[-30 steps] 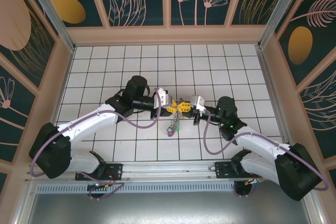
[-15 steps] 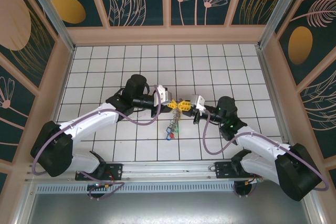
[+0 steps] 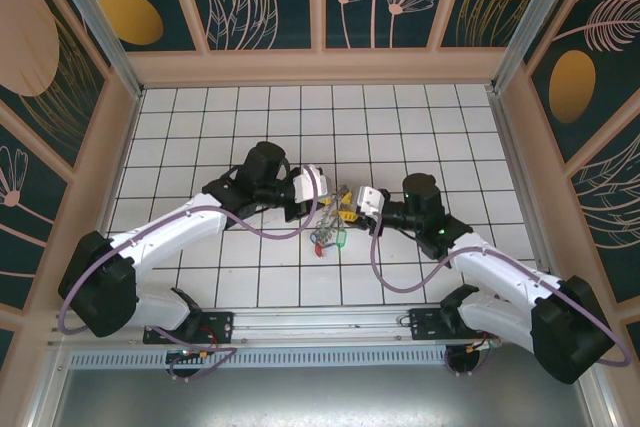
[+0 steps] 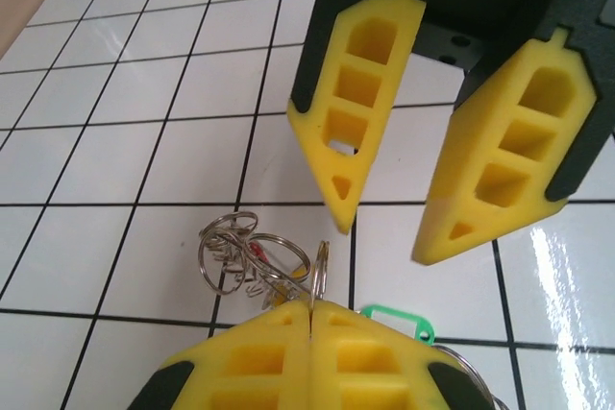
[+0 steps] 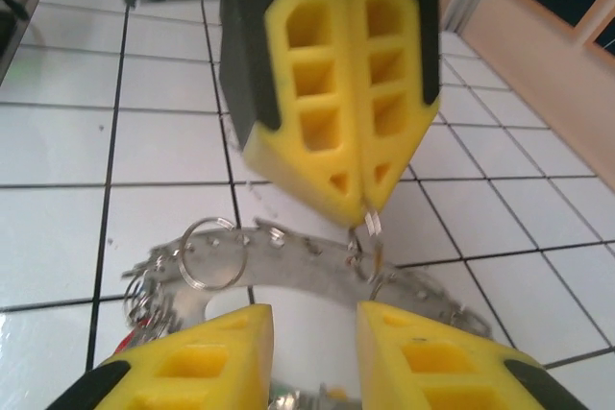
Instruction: Put the keys on the keyring
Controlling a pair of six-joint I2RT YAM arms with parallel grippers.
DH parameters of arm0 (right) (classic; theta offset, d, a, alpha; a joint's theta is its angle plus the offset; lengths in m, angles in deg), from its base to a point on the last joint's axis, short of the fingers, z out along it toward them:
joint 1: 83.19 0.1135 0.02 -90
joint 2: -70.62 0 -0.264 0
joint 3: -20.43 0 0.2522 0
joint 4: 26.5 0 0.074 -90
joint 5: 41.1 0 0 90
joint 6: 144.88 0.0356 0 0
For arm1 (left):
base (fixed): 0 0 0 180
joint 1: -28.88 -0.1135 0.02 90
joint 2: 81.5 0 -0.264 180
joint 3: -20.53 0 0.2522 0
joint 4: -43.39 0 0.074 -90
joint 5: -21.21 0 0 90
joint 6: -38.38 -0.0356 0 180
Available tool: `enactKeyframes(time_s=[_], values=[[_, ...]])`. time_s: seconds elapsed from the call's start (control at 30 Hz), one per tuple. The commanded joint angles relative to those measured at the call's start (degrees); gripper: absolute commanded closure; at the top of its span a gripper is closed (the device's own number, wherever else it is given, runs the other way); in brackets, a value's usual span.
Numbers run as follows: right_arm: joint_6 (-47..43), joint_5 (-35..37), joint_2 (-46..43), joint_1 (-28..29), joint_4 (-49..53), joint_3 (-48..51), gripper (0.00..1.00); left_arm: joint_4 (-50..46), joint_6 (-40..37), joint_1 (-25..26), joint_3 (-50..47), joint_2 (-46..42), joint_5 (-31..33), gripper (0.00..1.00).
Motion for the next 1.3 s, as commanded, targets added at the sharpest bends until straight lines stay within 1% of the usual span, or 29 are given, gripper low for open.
enactKeyframes(time_s=[0.0, 0.17, 0.37, 0.53, 0.73, 0.77, 0.8, 0.83, 0.93, 0.97, 1.0, 1.03, 1.07, 1.13, 1.2, 1.27], values=[[-3.45, -0.40, 0.00, 0.30, 5.82, -3.30, 0.69, -2.05, -3.45, -0.07, 2.19, -0.21, 1.10, 1.00], [-1.78, 0.12, 1.00, 0.15, 5.60, -5.04, 0.67, -4.28, -5.53, -0.01, 4.31, 0.38, -0.14, 1.00], [-2.18, -1.01, 4.07, 0.20, 7.23, -8.07, 0.66, -6.66, -6.73, 0.10, 5.17, 1.26, -1.53, 1.00], [-2.32, -0.85, 5.95, 0.19, 6.14, -8.81, 0.74, -7.34, -7.03, 0.24, 5.26, 1.76, -2.87, 1.00], [-2.79, -1.41, 7.69, 0.21, 6.65, -9.51, 0.74, -7.68, -7.33, 0.32, 5.36, 1.95, -3.25, 1.00], [-2.76, -2.01, 7.81, 0.22, 6.59, -9.35, 0.78, -7.82, -7.34, 0.29, 5.43, 1.99, -3.35, 1.00], [-2.64, -2.60, 8.00, 0.21, 6.54, -9.38, 0.84, -7.91, -7.35, 0.27, 5.52, 2.07, -3.36, 1.00], [-2.55, -3.30, 8.17, 0.18, 6.53, -9.51, 0.87, -7.91, -7.29, 0.32, 5.52, 2.14, -3.39, 1.00], [-1.76, -4.04, 8.70, 0.28, 5.77, -9.52, 0.87, -7.91, -7.19, 0.29, 5.56, 2.15, -3.78, 1.00], [-1.53, -4.11, 8.83, 0.30, 5.43, -9.36, 0.89, -7.99, -7.32, 0.27, 5.52, 2.14, -4.18, 1.00], [-1.45, -4.31, 8.92, 0.30, 5.19, -9.25, 0.92, -8.00, -7.33, 0.31, 5.52, 2.17, -4.57, 1.00], [-1.36, -4.43, 9.09, 0.30, 5.19, -9.33, 0.98, -8.00, -7.32, 0.34, 5.43, 2.17, -4.83, 1.00], [-1.11, -4.53, 9.33, 0.30, 5.05, -9.35, 1.00, -7.93, -7.24, 0.29, 5.37, 2.17, -4.98, 1.00], [0.09, -5.00, 9.41, 0.24, 3.72, -8.80, 1.00, -7.15, -6.11, 0.32, 5.27, 2.00, -5.31, 1.00], [2.67, -5.79, 8.53, -0.11, -0.39, -6.82, 1.00, -5.28, -4.16, 0.33, 4.81, 1.69, -5.40, 1.00], [6.91, -6.76, 6.80, -1.00, -7.23, -3.92, 1.00, -2.81, -2.51, 0.19, 3.47, 1.04, -5.22, 0.90]])
